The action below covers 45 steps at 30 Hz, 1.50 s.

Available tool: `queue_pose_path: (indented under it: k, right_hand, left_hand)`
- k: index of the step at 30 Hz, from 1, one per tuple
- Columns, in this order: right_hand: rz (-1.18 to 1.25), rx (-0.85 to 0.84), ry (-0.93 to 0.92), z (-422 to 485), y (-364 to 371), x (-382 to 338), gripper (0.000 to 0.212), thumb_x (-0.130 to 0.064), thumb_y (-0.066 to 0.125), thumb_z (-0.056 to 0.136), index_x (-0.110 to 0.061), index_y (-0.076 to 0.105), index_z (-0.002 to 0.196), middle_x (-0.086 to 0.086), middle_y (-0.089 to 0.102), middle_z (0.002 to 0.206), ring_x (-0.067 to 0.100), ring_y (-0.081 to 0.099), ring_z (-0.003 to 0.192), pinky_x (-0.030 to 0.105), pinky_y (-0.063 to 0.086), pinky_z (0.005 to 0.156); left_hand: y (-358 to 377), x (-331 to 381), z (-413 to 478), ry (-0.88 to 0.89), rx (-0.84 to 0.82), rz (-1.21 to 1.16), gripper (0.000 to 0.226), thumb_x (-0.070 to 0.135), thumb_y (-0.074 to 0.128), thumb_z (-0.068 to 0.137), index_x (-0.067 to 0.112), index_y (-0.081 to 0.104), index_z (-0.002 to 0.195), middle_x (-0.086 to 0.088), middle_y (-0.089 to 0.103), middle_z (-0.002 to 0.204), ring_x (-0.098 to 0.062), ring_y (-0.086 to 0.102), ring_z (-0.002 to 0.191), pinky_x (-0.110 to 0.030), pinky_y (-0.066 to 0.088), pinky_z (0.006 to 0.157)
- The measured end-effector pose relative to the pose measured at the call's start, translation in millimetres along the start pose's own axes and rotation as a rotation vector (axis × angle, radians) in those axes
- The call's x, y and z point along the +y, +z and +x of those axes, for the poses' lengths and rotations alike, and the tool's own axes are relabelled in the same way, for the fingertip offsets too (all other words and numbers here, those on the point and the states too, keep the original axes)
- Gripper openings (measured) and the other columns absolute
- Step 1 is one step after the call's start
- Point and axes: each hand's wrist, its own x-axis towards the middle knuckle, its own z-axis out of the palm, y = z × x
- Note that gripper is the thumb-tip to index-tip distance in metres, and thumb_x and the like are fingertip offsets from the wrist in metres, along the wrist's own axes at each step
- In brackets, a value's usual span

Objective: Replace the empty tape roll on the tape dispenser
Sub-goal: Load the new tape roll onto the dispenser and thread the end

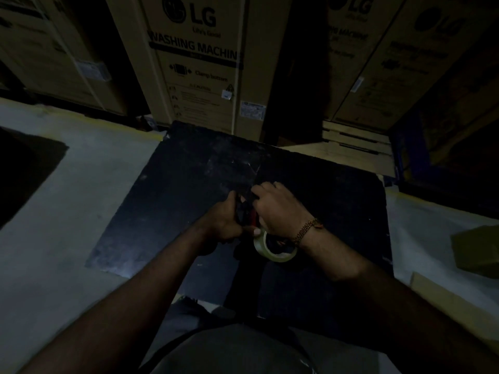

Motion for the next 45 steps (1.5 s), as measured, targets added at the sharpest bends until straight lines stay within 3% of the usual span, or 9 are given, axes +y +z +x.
queue_pose_path:
  k: [2,6,12,17,25,29,32,38,45]
  right_hand:
    - [0.074,0.036,-0.005,1.4,4.2,1.0,0.013,-0.011,0.074,0.069,-0.008,0.072,0.082,0.012,0.066,0.1,0.031,0.063,0.087,0.042,0.054,0.073]
    - [0.184,0.107,0.02,2.5,18.4,4.4,0.021,-0.01,0.074,0.072,-0.006,0.07,0.092,0.013,0.067,0.108,0.03,0.065,0.095,0.043,0.055,0.082]
    - [0.194,0.124,0.101,4.2,24.1,2.6,0.022,-0.018,0.068,0.082,-0.009,0.065,0.102,0.007,0.062,0.107,0.027,0.061,0.088,0.04,0.049,0.074]
    - [0.284,0.141,0.187,5.6,25.7,4.4,0.015,-0.024,0.059,0.092,-0.012,0.06,0.101,0.005,0.058,0.106,0.027,0.06,0.086,0.041,0.05,0.072]
    - [0.42,0.188,0.404,11.2,24.0,-2.8,0.014,-0.023,0.055,0.097,-0.012,0.063,0.095,0.004,0.061,0.105,0.025,0.064,0.084,0.035,0.047,0.067]
    - [0.451,0.191,0.505,16.9,23.0,-7.5,0.015,-0.023,0.054,0.098,-0.012,0.064,0.098,0.003,0.061,0.113,0.025,0.062,0.118,0.037,0.051,0.08]
    - [0.469,0.164,0.504,22.1,21.9,-3.3,0.014,-0.023,0.053,0.099,-0.012,0.062,0.1,0.003,0.061,0.126,0.019,0.032,0.152,0.044,0.052,0.092]
    - [0.576,0.136,0.61,28.7,18.1,1.2,0.018,-0.031,0.048,0.1,-0.02,0.06,0.091,0.0,0.058,0.107,0.022,0.06,0.102,0.038,0.041,0.081]
    - [0.826,0.176,0.935,45.1,18.2,1.7,0.017,-0.029,0.059,0.097,-0.018,0.067,0.086,0.001,0.068,0.101,0.022,0.065,0.092,0.029,0.044,0.073]
  left_hand:
    - [-0.3,-1.8,0.6,-0.002,0.01,-0.023,0.089,0.055,0.092,0.065,0.028,0.037,0.129,0.003,0.065,0.109,-0.013,0.069,0.081,-0.028,0.055,0.062]
    - [-4.2,-4.7,2.0,0.007,0.016,-0.016,0.088,0.054,0.092,0.066,0.027,0.036,0.129,0.009,0.066,0.097,-0.003,0.062,0.075,-0.024,0.05,0.065]
    - [-4.1,-9.1,4.1,0.043,0.042,0.03,0.09,0.054,0.09,0.068,0.022,0.037,0.134,0.005,0.062,0.121,-0.013,0.063,0.103,-0.027,0.05,0.084]
    - [-4.0,-7.5,7.5,0.046,0.017,0.078,0.089,0.054,0.089,0.07,0.021,0.035,0.133,0.002,0.063,0.116,-0.011,0.064,0.092,-0.021,0.048,0.071]
    - [-2.3,-10.7,11.2,0.039,0.046,0.186,0.094,0.066,0.084,0.066,0.026,0.033,0.134,-0.002,0.065,0.121,-0.021,0.066,0.101,-0.043,0.058,0.088]
    - [-4.3,-10.6,14.8,0.048,0.066,0.184,0.096,0.068,0.084,0.063,0.026,0.032,0.131,-0.004,0.065,0.122,-0.023,0.067,0.102,-0.045,0.058,0.088]
    - [-3.8,-10.7,14.8,0.04,0.067,0.142,0.096,0.065,0.085,0.064,0.025,0.032,0.133,-0.003,0.063,0.122,-0.023,0.067,0.102,-0.043,0.058,0.089]
    - [-3.8,-13.1,18.9,0.011,0.062,0.201,0.092,0.063,0.086,0.066,0.026,0.031,0.131,-0.002,0.065,0.115,-0.019,0.064,0.095,-0.039,0.056,0.082]
    - [-0.9,-11.5,17.4,0.021,0.077,0.177,0.092,0.066,0.083,0.067,0.026,0.031,0.131,-0.004,0.066,0.119,-0.025,0.068,0.103,-0.044,0.058,0.086]
